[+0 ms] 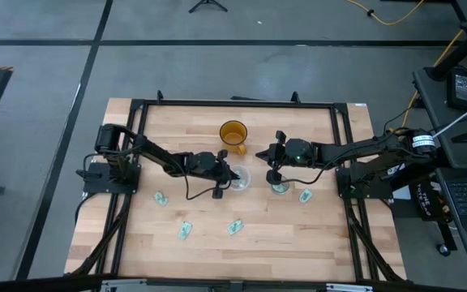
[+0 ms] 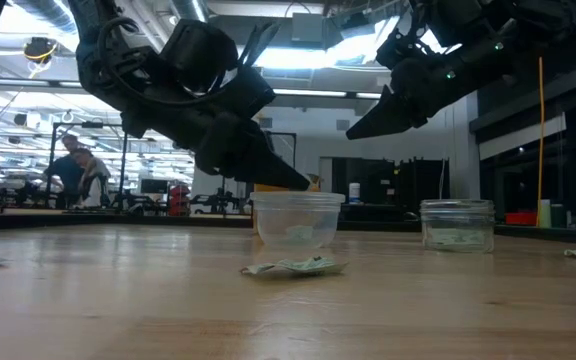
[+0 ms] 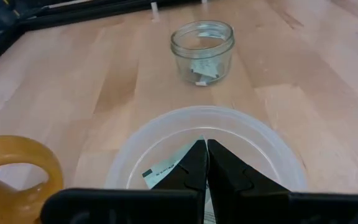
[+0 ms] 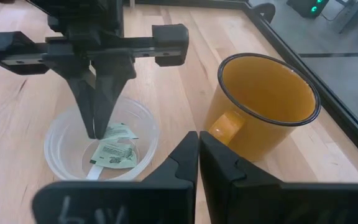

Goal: Pick and place Stevia / Truvia into bins
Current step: Put the green stevia packet into the transparent container

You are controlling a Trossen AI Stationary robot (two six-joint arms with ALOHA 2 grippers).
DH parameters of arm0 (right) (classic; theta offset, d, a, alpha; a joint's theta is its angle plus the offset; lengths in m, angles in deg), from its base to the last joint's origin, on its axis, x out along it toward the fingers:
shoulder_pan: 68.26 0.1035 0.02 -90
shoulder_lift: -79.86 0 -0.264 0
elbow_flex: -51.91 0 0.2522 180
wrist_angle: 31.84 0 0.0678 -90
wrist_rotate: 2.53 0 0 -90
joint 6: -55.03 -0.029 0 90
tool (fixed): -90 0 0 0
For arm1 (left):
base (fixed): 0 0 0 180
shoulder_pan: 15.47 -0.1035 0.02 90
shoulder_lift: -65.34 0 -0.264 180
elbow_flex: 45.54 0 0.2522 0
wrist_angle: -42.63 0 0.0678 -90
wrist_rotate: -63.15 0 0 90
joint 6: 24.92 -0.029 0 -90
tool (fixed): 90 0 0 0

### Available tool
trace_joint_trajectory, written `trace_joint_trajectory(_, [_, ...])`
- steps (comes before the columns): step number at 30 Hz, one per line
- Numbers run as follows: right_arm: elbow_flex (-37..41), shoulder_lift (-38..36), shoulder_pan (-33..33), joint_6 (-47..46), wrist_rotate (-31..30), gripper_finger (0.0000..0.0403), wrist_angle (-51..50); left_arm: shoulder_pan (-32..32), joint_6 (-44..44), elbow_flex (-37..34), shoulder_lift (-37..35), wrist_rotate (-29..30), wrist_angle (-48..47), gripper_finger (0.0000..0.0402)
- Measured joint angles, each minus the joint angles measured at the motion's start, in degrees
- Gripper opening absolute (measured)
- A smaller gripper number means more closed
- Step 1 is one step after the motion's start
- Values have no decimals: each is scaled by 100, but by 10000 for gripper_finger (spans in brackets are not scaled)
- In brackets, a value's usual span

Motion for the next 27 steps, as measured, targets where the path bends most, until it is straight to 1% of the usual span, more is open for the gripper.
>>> trace_joint_trajectory(4, [0,0,-1,0,0,19,-2,5,-8,0,0,-17,0,6])
trace_joint_trajectory(7, [0,0,-2,0,0,19,0,15,-8,0,0,-15,0,16])
trace_joint_trajectory(18, [0,0,-1,0,0,19,-2,15,-2,-2,0,3,148,86])
trace_joint_trajectory(23, [0,0,0,0,0,19,-2,15,-4,-2,-2,5,155,108])
trace_joint_trajectory(27, [0,0,0,1,0,19,-2,27,-4,-7,-65,5,131,118])
